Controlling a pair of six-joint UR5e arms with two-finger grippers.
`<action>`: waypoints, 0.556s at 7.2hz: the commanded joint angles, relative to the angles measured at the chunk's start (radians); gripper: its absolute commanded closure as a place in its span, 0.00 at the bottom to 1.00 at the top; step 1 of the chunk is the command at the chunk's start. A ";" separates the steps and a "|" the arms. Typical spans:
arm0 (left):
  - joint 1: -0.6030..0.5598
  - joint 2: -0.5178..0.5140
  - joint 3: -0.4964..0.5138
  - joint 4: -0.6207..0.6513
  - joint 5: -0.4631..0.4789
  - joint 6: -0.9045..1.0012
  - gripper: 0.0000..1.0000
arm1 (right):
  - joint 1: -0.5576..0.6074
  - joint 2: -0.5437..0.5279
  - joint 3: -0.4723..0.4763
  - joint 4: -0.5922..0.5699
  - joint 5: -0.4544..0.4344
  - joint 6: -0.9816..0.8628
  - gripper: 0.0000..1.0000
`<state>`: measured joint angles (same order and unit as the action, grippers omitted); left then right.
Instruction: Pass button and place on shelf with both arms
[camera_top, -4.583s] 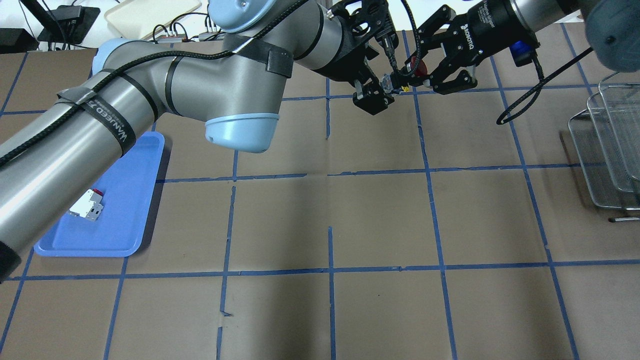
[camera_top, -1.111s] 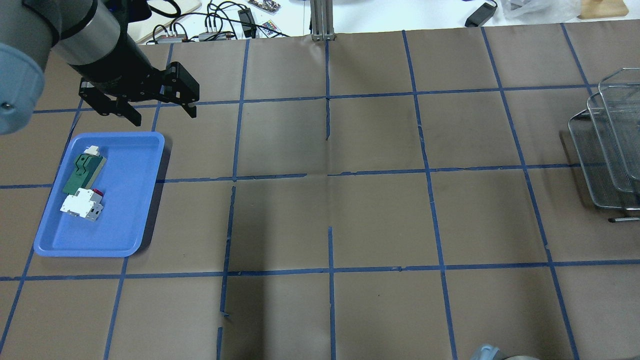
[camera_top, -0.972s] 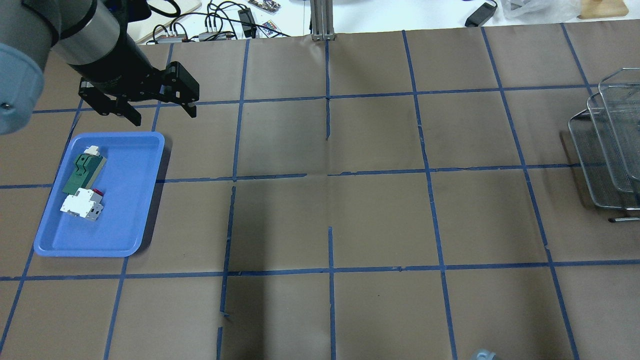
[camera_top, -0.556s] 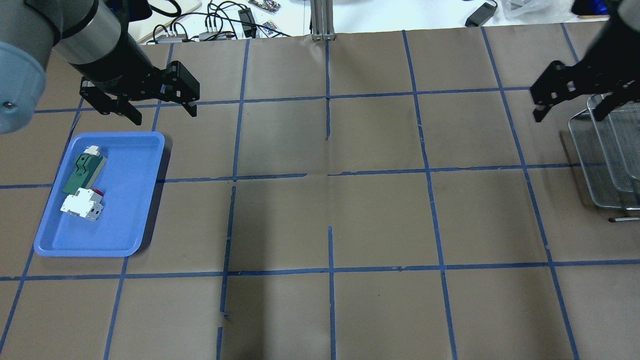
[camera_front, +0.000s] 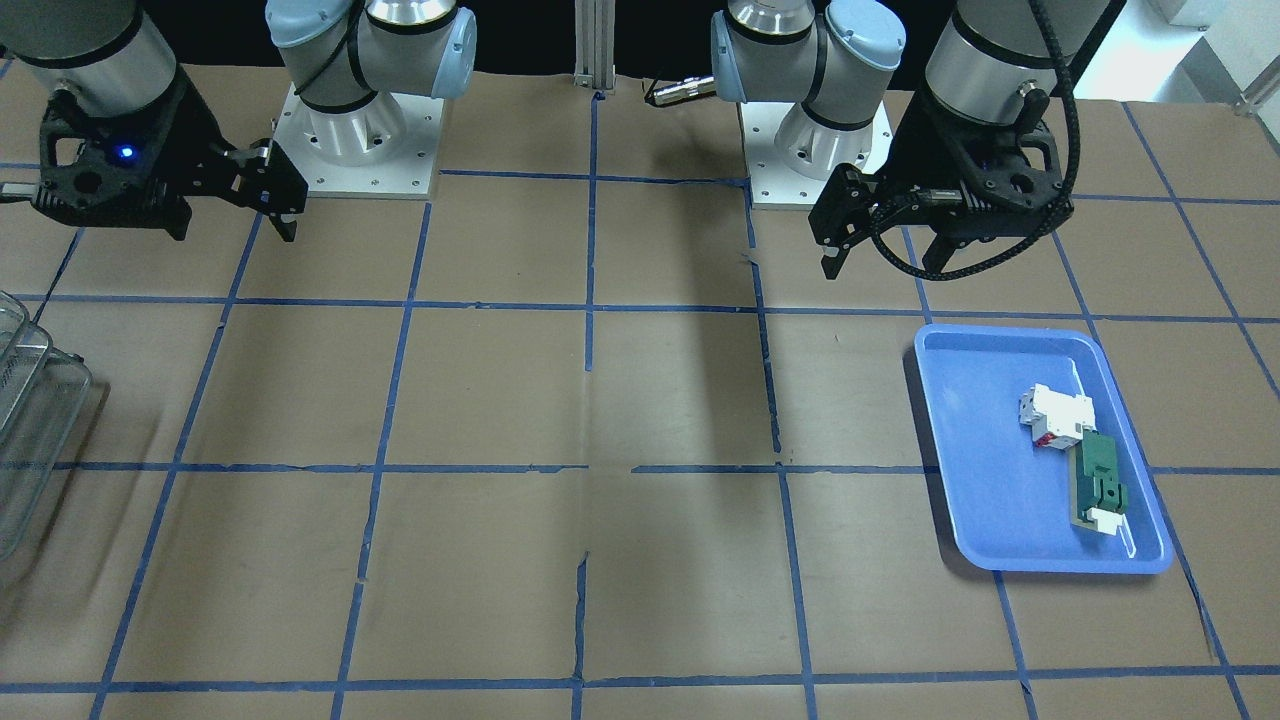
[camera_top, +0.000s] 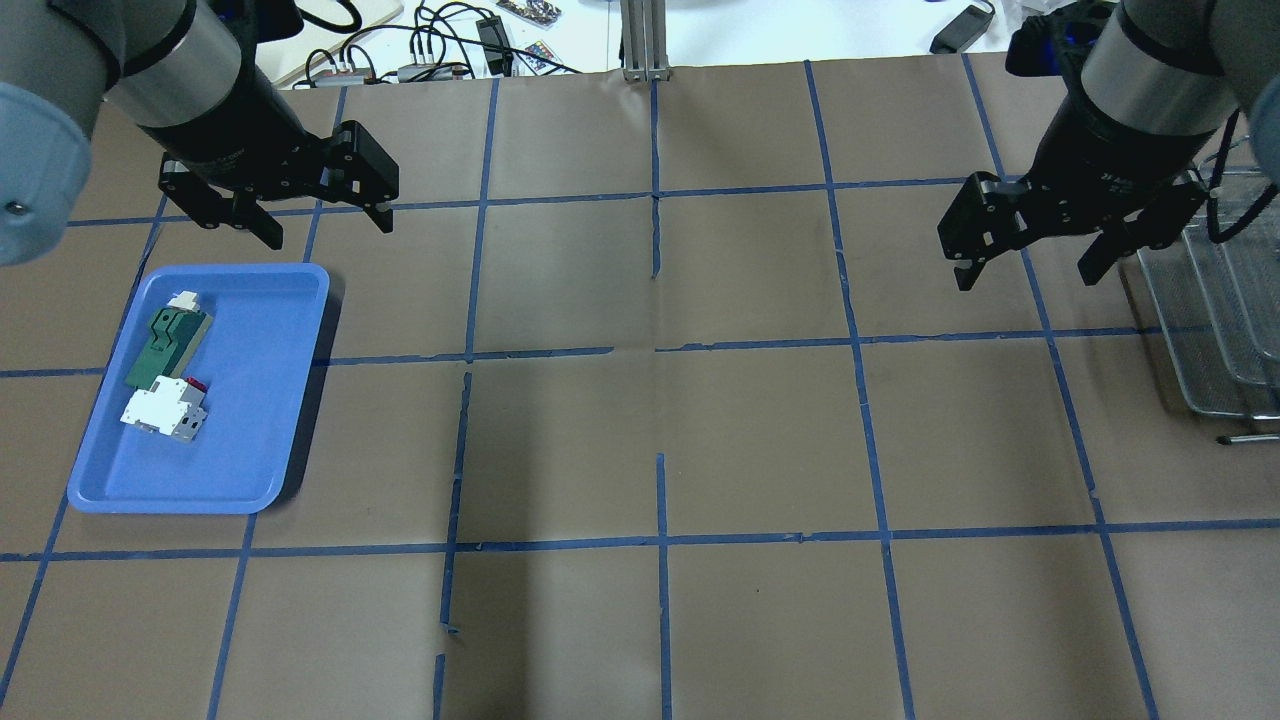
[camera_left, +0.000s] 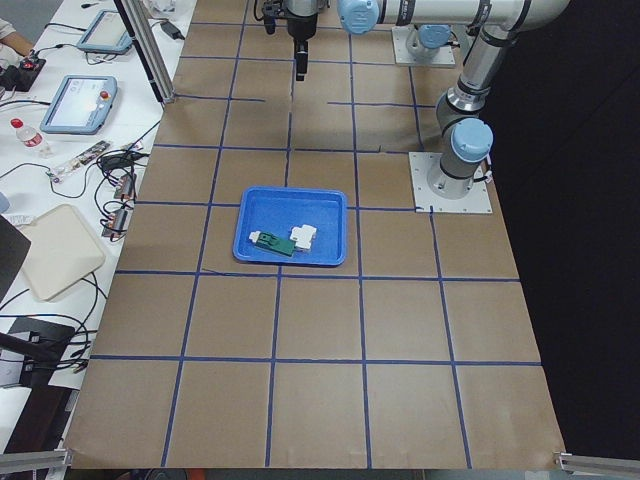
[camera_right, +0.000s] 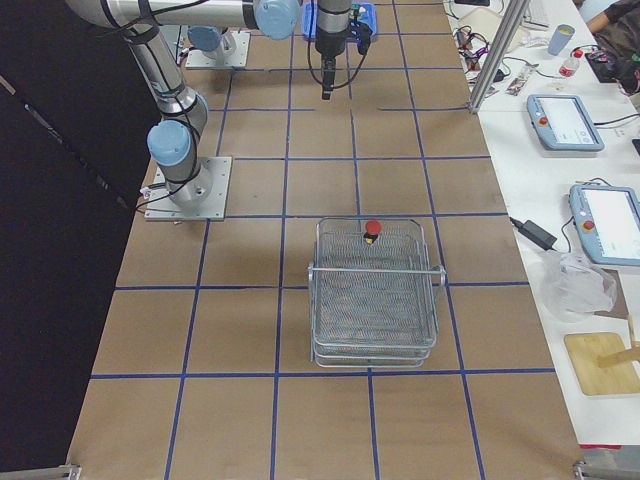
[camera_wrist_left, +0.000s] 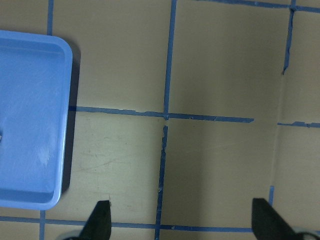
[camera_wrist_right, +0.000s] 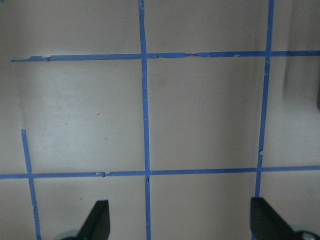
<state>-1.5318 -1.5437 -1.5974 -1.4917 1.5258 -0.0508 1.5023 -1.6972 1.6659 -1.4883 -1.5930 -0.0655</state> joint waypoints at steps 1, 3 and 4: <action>-0.001 0.002 -0.003 -0.001 0.002 0.006 0.00 | 0.062 -0.036 0.046 -0.010 -0.004 0.013 0.00; -0.002 0.002 -0.003 -0.001 0.002 0.008 0.00 | 0.062 -0.032 0.032 -0.016 -0.002 0.013 0.00; -0.001 0.001 -0.003 -0.001 -0.002 0.014 0.00 | 0.062 -0.030 0.032 -0.038 -0.002 0.013 0.00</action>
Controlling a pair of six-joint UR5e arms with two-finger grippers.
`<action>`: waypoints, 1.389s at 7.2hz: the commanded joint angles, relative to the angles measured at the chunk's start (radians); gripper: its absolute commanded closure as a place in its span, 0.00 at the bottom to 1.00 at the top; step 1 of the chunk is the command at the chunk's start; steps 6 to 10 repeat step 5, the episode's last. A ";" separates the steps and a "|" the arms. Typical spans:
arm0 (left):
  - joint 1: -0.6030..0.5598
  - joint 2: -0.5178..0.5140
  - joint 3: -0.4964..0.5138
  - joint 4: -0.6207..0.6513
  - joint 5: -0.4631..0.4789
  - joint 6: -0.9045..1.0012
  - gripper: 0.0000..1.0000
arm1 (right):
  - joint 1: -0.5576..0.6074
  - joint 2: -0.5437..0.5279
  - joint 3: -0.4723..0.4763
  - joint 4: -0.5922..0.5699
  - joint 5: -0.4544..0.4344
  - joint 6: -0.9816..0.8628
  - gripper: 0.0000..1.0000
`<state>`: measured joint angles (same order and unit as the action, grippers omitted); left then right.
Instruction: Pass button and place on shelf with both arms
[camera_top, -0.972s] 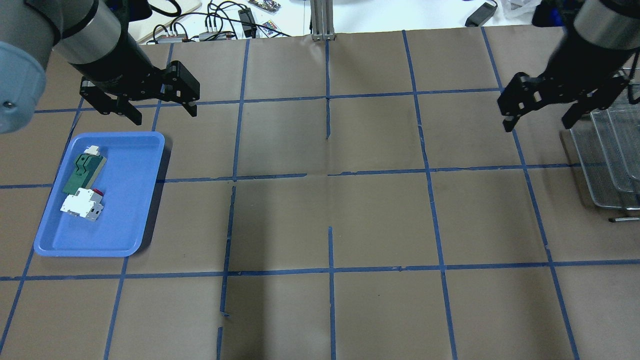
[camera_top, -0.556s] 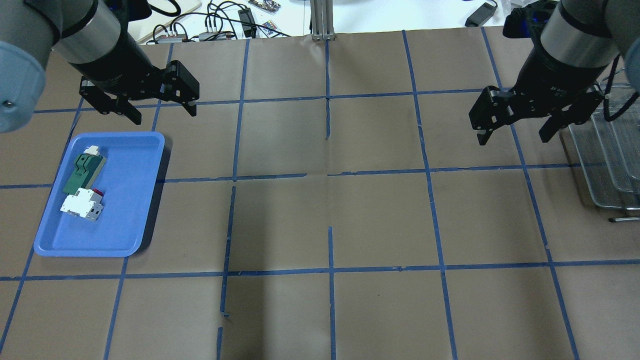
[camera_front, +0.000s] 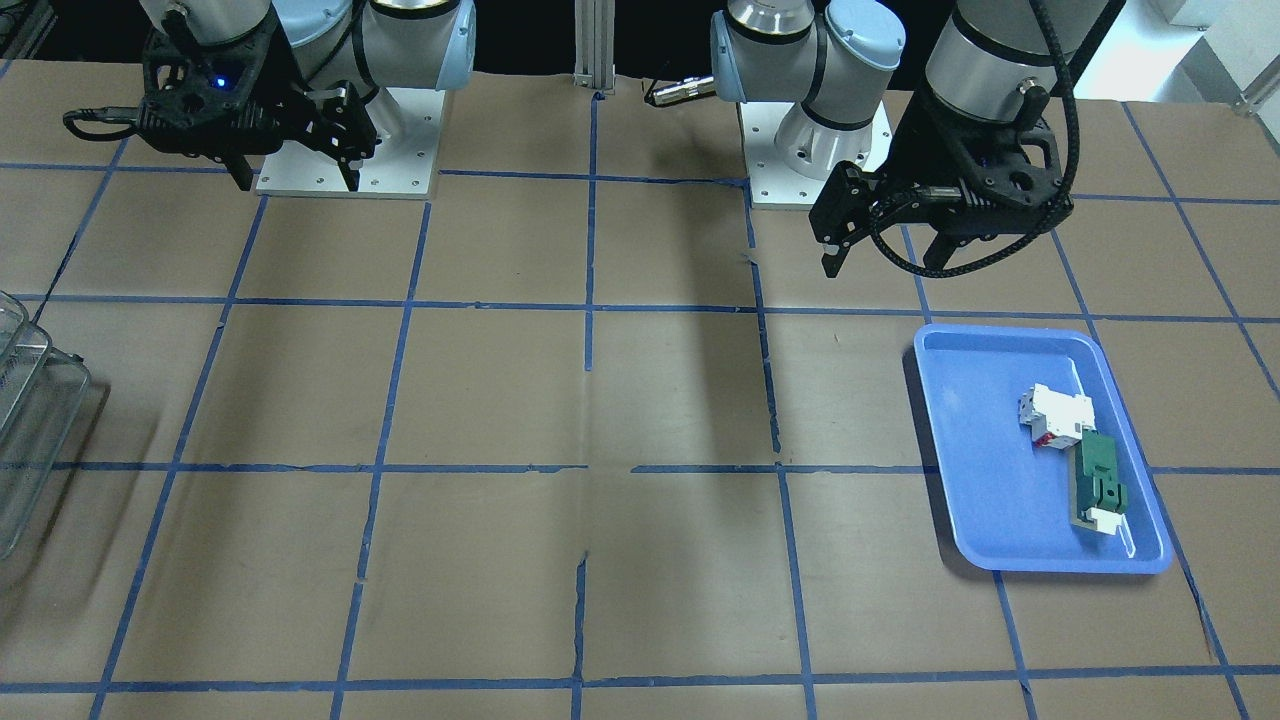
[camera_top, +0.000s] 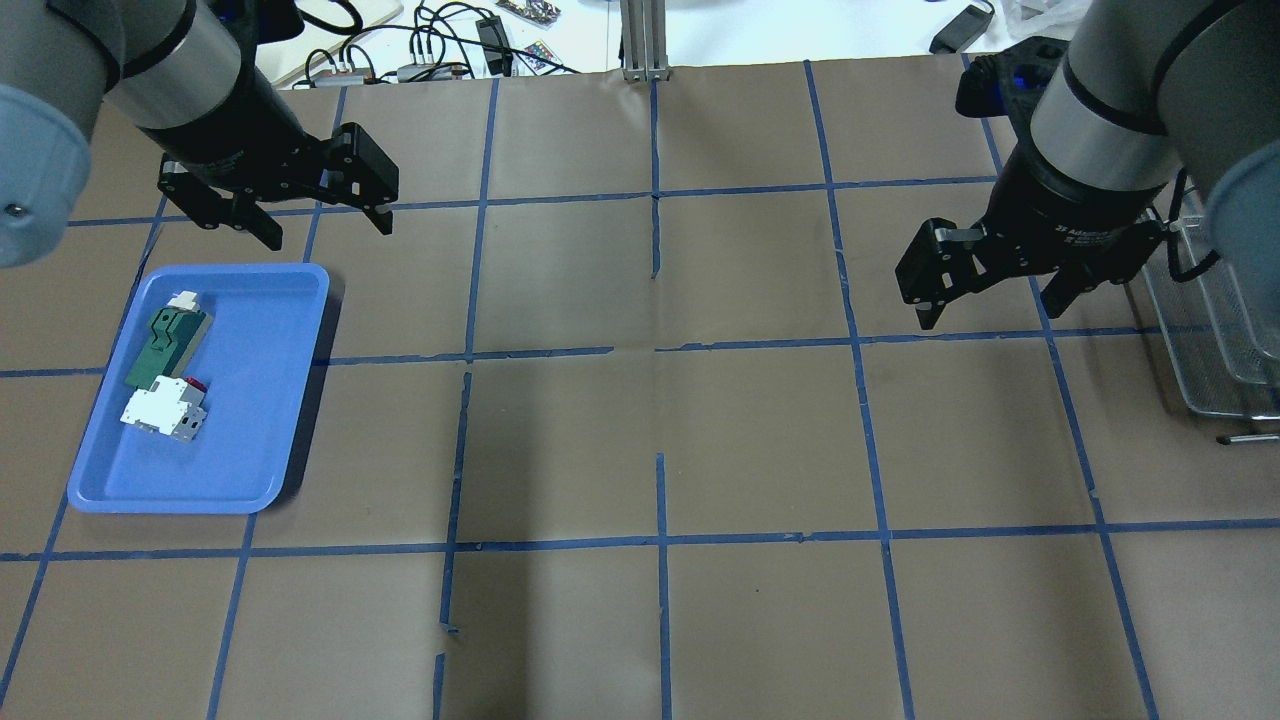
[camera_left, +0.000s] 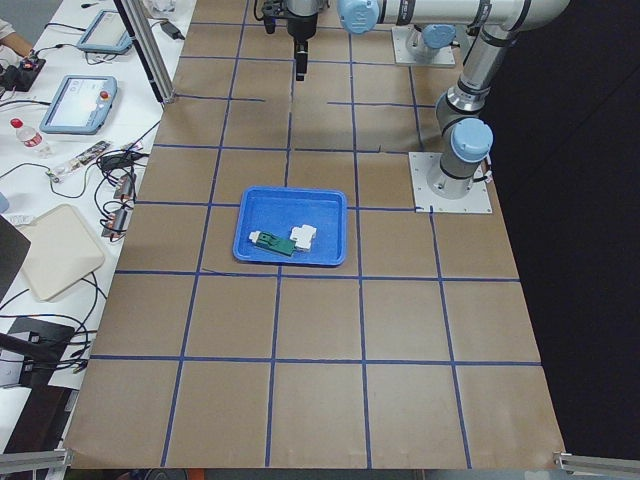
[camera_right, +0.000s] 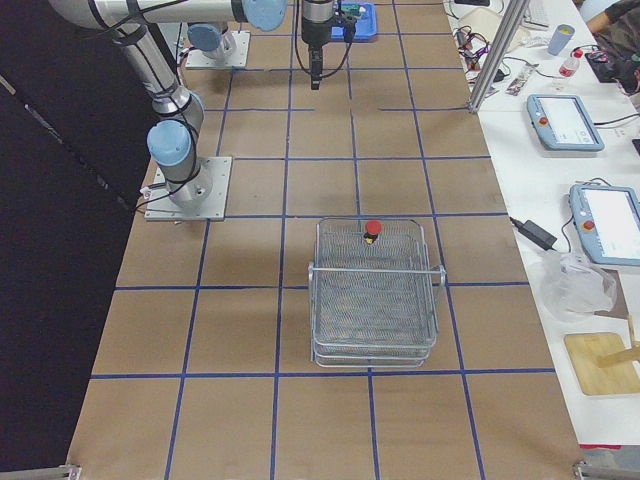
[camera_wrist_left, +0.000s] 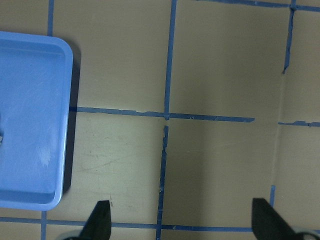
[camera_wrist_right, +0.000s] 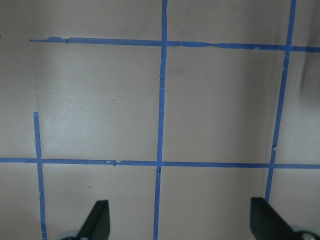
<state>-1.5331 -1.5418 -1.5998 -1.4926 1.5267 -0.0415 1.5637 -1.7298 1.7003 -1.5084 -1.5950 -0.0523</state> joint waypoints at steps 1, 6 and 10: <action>0.001 -0.001 -0.002 -0.003 -0.002 0.006 0.00 | 0.001 0.003 0.001 -0.024 0.000 0.000 0.00; 0.001 0.002 -0.002 -0.005 0.001 0.092 0.00 | -0.001 0.001 0.009 -0.019 -0.006 0.000 0.00; 0.001 0.002 -0.002 -0.005 0.001 0.092 0.00 | -0.001 0.001 0.009 -0.019 -0.006 0.000 0.00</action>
